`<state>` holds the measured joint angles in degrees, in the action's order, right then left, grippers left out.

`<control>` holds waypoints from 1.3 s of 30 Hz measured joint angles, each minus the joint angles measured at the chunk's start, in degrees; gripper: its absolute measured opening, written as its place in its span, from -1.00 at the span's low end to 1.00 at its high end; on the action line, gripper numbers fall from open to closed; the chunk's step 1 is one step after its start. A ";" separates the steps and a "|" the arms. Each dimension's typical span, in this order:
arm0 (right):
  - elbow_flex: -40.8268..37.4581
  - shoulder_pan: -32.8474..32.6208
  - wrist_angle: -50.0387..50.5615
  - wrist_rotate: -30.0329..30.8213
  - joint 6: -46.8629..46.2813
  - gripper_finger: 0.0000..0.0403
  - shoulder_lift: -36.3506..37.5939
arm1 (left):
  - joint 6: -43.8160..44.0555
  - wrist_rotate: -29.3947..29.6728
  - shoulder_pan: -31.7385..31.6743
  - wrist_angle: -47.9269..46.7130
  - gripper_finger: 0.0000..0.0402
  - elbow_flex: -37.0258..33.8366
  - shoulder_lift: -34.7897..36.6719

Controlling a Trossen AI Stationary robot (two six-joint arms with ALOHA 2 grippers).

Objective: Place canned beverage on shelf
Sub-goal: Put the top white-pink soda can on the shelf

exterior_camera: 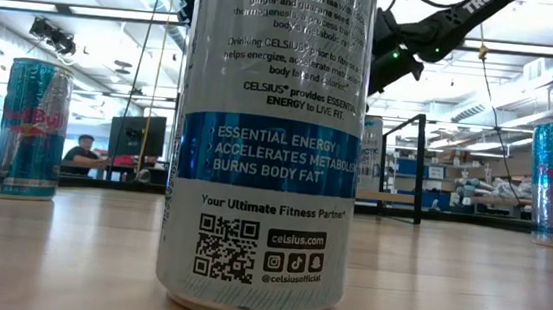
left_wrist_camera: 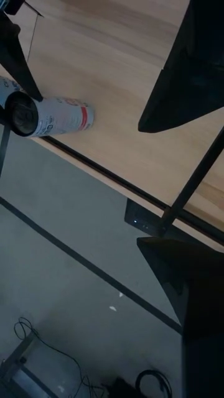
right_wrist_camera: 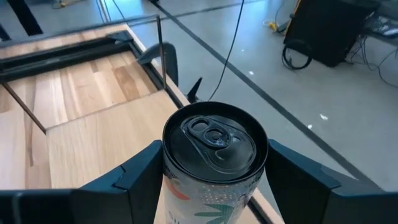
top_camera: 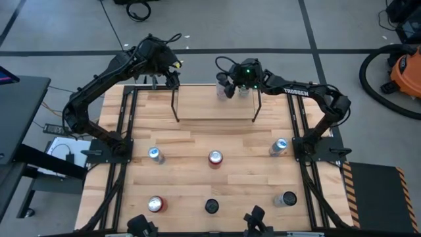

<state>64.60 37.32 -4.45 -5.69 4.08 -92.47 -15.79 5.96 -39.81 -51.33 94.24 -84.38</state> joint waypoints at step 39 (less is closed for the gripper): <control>-11.30 -2.34 -6.74 12.28 -1.99 0.27 8.17 | 0.15 -0.02 0.02 0.06 0.45 -0.02 0.00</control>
<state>53.30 34.98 -11.20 6.59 2.09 -84.29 -15.64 5.94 -39.79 -51.27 94.21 -84.38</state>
